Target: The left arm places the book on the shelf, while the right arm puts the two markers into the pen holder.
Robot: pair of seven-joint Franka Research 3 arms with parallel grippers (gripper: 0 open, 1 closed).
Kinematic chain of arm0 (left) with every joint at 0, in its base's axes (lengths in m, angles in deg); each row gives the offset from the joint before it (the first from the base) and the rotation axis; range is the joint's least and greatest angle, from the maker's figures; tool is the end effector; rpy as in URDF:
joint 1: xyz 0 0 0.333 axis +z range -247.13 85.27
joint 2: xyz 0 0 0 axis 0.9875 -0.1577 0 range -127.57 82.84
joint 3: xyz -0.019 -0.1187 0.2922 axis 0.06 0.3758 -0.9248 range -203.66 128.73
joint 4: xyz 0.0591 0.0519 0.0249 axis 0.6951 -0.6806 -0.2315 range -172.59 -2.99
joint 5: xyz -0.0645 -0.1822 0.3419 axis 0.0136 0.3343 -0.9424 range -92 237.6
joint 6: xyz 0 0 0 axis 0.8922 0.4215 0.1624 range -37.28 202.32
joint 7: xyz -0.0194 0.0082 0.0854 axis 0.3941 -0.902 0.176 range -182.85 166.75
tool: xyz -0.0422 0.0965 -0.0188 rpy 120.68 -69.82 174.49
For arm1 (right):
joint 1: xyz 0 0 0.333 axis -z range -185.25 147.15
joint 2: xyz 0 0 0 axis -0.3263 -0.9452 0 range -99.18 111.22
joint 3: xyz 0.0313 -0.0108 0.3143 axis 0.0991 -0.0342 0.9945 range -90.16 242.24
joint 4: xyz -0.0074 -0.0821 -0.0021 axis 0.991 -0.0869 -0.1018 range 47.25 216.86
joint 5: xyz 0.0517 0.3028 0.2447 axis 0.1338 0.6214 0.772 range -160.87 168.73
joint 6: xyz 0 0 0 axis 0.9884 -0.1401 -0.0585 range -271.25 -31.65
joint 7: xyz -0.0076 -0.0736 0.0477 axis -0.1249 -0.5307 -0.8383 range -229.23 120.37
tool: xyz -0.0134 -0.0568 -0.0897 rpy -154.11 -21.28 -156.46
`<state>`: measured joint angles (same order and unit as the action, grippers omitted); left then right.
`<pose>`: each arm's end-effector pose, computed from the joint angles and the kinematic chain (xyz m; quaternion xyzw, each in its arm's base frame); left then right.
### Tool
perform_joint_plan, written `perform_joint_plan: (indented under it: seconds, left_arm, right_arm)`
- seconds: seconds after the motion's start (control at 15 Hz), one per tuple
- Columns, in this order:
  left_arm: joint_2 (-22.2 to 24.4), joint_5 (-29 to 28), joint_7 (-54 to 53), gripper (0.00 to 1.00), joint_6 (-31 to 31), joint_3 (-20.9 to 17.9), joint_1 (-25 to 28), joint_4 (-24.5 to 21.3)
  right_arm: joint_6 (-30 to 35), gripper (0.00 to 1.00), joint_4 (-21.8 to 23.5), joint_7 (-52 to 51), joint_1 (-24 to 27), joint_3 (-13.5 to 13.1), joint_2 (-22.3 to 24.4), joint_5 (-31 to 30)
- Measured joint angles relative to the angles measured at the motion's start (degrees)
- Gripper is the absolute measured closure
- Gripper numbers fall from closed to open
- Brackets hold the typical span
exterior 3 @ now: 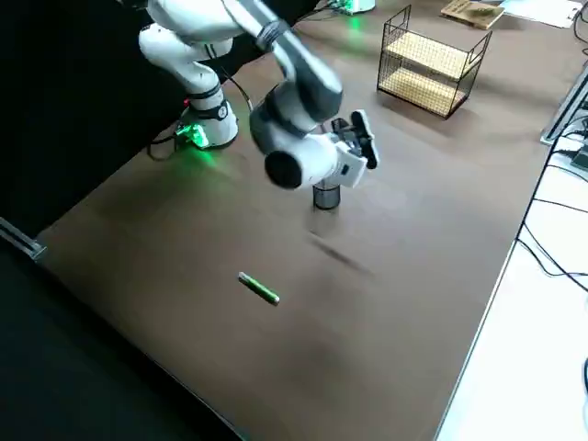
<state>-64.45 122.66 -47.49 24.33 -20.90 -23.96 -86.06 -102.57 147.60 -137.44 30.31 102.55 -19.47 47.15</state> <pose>0.5224 0.3666 0.2407 0.7938 0.1375 0.0597 0.5894 0.5533 -0.1780 0.3026 -0.8027 -0.3094 -0.1752 0.4787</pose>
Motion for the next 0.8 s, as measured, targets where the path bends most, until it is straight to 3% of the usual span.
perform_joint_plan:
  seconds: [0.27, 0.47, 0.67, 0.8]
  left_arm:
    - [-0.48, 1.43, 0.06, 0.80, -9.13, 5.78, -1.04, -0.73]
    - [-0.57, 1.45, 0.88, 0.80, -12.39, 10.42, -3.80, -3.28]
    - [-0.57, 1.45, 1.14, 0.80, -10.46, 16.07, -4.99, -8.16]
    - [-0.51, 1.45, 1.15, 0.80, -4.47, 20.22, -4.90, -11.57]
  right_arm:
    - [3.78, 0.82, 0.95, -18.26, 6.08, -0.10, -8.77, 3.61]
    - [3.96, 0.82, 0.75, -22.66, 6.81, 0.01, -13.22, 5.03]
    - [3.90, 0.82, 0.51, -24.10, 6.79, 0.43, -13.88, 5.62]
    - [3.85, 0.82, 0.50, -24.62, 6.79, 0.40, -13.95, 5.68]
